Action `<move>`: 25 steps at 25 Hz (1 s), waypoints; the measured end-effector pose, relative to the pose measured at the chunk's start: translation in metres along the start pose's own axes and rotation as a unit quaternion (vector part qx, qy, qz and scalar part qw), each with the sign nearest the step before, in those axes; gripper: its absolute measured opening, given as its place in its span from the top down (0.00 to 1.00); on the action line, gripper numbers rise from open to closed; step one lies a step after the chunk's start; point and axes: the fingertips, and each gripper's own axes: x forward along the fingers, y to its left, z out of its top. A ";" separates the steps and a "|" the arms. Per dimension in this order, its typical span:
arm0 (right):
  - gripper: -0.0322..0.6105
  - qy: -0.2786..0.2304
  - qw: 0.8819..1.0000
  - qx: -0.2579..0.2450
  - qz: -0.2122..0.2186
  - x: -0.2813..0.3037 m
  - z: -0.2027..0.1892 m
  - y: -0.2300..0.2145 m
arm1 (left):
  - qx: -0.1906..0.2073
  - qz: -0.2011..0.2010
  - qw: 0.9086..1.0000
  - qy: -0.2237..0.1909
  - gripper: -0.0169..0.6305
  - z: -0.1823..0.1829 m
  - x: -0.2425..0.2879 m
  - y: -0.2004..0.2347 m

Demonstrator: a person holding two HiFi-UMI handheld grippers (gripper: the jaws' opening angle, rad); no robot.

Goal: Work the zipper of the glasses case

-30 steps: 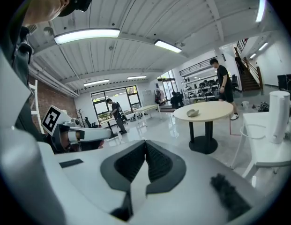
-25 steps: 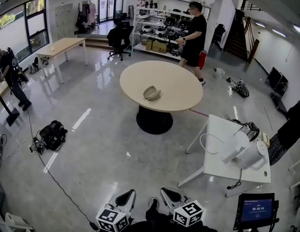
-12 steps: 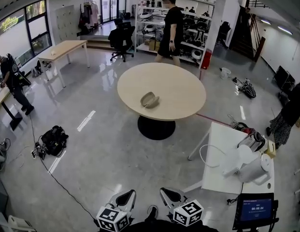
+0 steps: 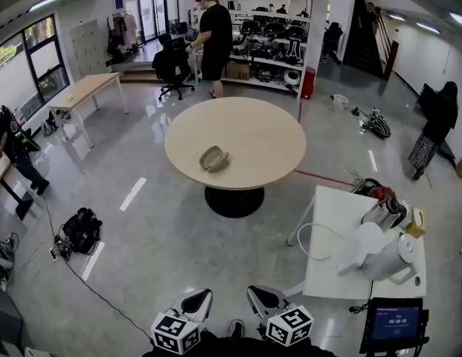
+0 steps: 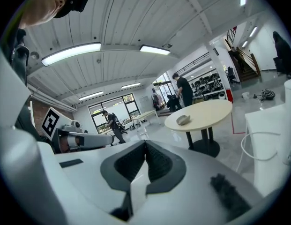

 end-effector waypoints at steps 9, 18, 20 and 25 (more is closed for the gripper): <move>0.94 0.002 1.000 0.003 -0.031 0.000 0.011 -0.035 | -0.005 -0.025 1.000 0.003 0.97 0.010 0.038 -0.001; 0.94 0.014 0.997 0.003 -0.070 0.036 0.017 -0.055 | -0.023 -0.060 0.998 0.007 0.97 0.017 0.068 0.035; 0.94 0.018 0.997 0.007 -0.076 0.050 0.019 -0.058 | -0.029 -0.066 0.997 0.008 0.96 0.021 0.075 0.049; 0.94 0.028 0.997 0.005 -0.078 0.098 0.030 -0.065 | -0.027 -0.064 0.997 0.015 0.97 0.036 0.092 0.095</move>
